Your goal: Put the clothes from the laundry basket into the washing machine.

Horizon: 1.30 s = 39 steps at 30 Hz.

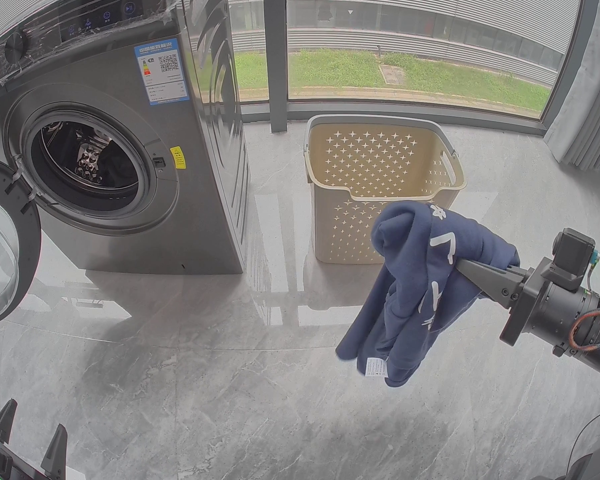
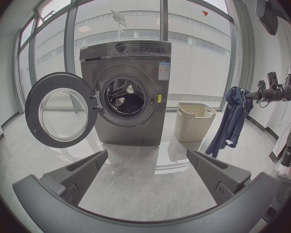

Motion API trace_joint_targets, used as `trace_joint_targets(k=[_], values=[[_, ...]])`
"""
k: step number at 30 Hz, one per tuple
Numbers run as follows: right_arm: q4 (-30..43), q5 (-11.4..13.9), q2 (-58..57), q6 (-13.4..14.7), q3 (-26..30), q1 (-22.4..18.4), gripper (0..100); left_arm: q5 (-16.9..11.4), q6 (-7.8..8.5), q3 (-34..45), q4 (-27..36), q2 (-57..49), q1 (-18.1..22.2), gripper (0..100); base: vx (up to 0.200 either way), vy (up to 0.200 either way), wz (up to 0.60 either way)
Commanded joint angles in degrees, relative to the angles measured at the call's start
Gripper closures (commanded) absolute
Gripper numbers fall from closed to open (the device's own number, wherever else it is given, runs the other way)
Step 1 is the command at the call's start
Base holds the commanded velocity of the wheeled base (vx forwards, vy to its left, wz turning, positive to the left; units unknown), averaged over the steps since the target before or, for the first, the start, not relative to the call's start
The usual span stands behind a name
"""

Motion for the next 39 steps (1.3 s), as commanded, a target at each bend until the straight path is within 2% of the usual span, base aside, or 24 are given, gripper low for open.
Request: trace_joint_targets(k=[1,13,15,18,20,27,31,39], values=[[-0.02,0.01,0.13,0.16,-0.26,-0.07,100,0.03,0.01,0.84,0.00,-0.95,-0.02,0,0.000,0.200,0.00],[-0.02,-0.16,0.39,0.60,-1.32,-2.53,100,-0.06,0.10,0.84,0.00,-0.86,-0.02,0,0.000,0.200,0.00],[-0.02,-0.16,0.48,1.13,-1.84,-3.67,100,-0.06,0.10,0.84,0.00,-0.86,-0.02,0,0.000,0.200,0.00],[-0.02,-0.07,1.45,3.85,-3.07,-6.22,100,-0.06,0.10,0.84,0.00,-0.86,-0.02,0,0.000,0.200,0.00],[-0.02,-0.16,1.27,4.47,-3.25,-6.66,100,-0.06,0.10,0.84,0.00,-0.86,-0.02,0,0.000,0.200,0.00],[0.06,-0.51,1.01,4.47,-3.34,-6.75,100,-0.23,0.36,0.84,0.00,-0.77,-0.02,0,0.000,0.200,0.00],[-0.02,-3.06,1.54,4.03,-3.69,-6.57,100,-0.23,0.27,0.75,0.00,-0.60,-0.11,0,0.000,0.200,0.00],[-0.02,-3.41,1.62,4.12,-4.66,-6.40,100,-0.15,0.18,0.75,0.00,-0.60,-0.11,0,0.000,0.000,0.00]])
